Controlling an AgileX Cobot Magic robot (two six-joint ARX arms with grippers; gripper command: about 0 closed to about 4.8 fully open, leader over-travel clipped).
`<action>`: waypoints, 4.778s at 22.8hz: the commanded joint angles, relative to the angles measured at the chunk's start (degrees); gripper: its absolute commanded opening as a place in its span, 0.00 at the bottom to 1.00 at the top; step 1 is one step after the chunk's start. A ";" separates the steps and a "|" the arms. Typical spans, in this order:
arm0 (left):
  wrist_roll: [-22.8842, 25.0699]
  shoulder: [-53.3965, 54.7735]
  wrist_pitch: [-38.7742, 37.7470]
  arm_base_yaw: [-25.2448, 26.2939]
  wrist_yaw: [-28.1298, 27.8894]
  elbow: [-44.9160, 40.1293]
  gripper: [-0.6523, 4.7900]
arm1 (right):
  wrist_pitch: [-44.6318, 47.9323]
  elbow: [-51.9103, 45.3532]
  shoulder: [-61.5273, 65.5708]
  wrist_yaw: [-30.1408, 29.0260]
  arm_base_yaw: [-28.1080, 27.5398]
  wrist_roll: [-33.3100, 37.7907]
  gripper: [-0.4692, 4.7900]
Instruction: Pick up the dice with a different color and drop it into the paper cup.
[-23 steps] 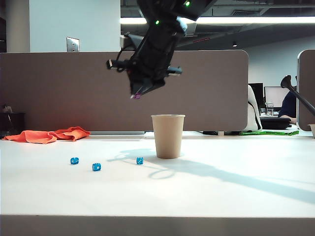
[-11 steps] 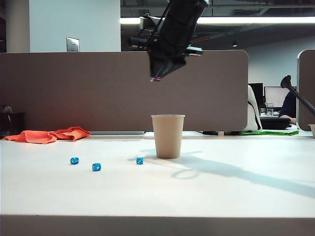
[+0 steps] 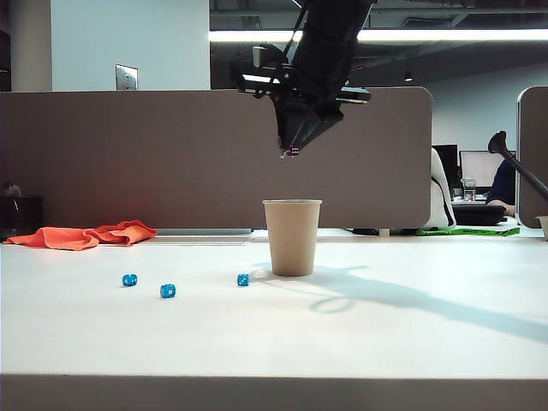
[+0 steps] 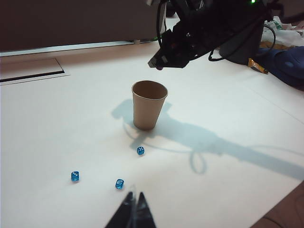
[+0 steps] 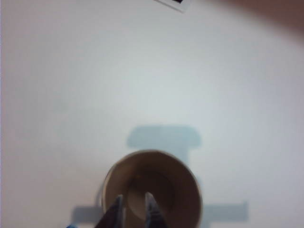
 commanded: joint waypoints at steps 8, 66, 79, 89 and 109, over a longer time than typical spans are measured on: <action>-0.11 0.02 0.94 -0.04 0.20 0.28 0.11 | -3.93 0.22 -0.59 -0.22 0.17 -0.13 0.17; -0.17 0.02 0.98 -0.02 -6.36 0.28 0.11 | 8.90 -2.23 -11.52 -0.17 -2.29 0.00 0.08; -0.20 0.00 1.11 -0.02 -10.23 0.26 0.11 | 29.24 -36.72 -30.23 -0.37 -7.15 -0.07 0.08; -2.34 -6.29 -1.14 -0.02 -15.58 -0.35 0.11 | 36.39 -60.52 -51.76 -0.39 -13.55 0.09 0.08; -4.85 -16.94 0.04 -0.04 -21.92 -7.23 0.11 | 39.65 -82.20 -82.58 -2.73 -23.63 0.02 0.08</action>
